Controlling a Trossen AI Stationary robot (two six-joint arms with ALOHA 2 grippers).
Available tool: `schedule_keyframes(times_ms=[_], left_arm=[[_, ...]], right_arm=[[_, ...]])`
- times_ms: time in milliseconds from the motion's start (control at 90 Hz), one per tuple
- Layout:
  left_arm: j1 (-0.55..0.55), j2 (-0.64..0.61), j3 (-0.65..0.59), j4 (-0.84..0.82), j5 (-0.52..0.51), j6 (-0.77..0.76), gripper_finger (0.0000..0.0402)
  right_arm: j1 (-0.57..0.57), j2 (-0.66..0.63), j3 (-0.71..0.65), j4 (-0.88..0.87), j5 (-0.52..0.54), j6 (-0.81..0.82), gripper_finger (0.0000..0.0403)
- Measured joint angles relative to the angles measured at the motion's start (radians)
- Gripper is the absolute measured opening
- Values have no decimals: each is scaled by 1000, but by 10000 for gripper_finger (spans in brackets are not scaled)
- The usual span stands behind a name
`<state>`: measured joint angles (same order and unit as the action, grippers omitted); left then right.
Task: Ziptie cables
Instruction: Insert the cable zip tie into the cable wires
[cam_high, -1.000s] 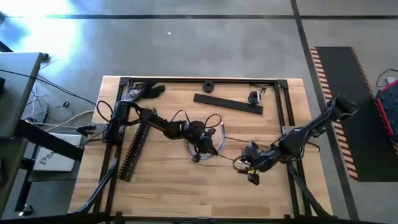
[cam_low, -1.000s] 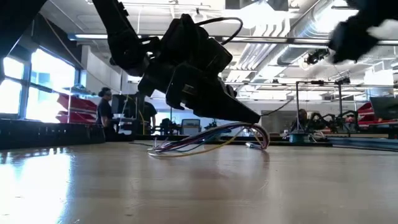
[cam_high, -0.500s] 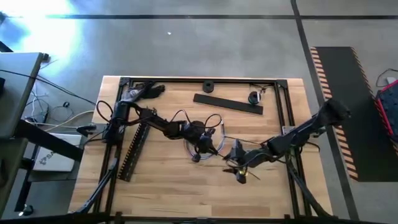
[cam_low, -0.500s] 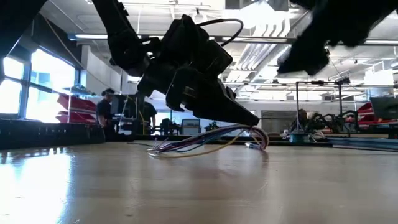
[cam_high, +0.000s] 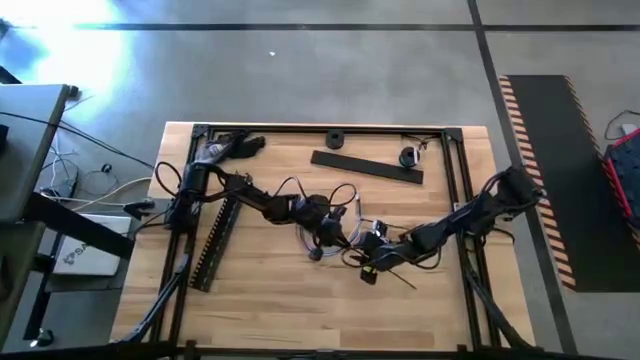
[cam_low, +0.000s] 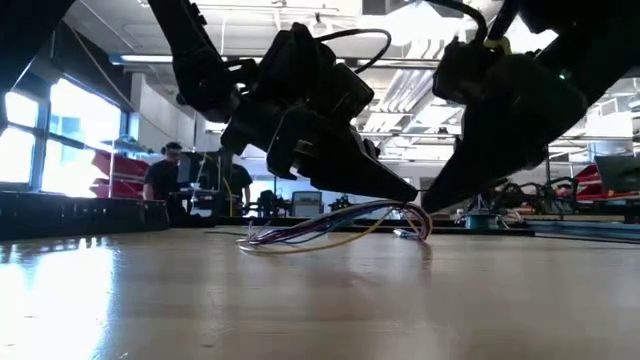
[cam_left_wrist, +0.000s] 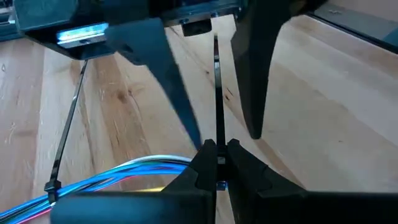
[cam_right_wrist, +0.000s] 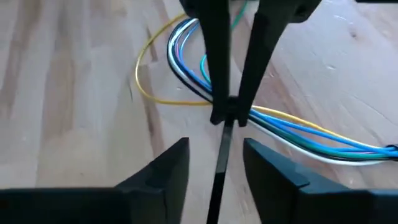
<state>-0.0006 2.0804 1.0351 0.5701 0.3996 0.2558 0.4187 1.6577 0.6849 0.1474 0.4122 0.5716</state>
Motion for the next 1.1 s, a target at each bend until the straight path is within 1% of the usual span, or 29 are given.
schedule_keyframes(times_ms=[156,233,289,389,467,567,722,789,867,922,1100], left_arm=[[0,0,0,-1,-1,0,0],[0,0,0,-2,-1,0,0],[-1,0,0,-11,-3,0,0],[-1,0,2,-25,-21,1,0],[3,0,3,-28,-20,2,0],[12,0,2,-49,-19,19,0],[29,0,1,-71,-23,20,0],[32,1,1,-78,-27,26,0],[32,1,1,-76,-27,27,0],[31,1,1,-77,-27,27,0],[22,2,0,-77,-27,24,0]], right_arm=[[0,0,0,0,4,5,57],[1,0,0,0,5,13,20],[5,0,0,-1,7,15,8],[21,0,1,-31,19,66,2],[55,-1,3,-75,29,145,1],[124,-1,1,-138,21,257,0],[239,-1,1,-192,34,474,0],[277,-1,1,-209,42,524,0],[297,-12,13,-263,42,535,0],[296,-35,35,-324,20,523,0],[265,-159,119,-603,-94,359,0]])
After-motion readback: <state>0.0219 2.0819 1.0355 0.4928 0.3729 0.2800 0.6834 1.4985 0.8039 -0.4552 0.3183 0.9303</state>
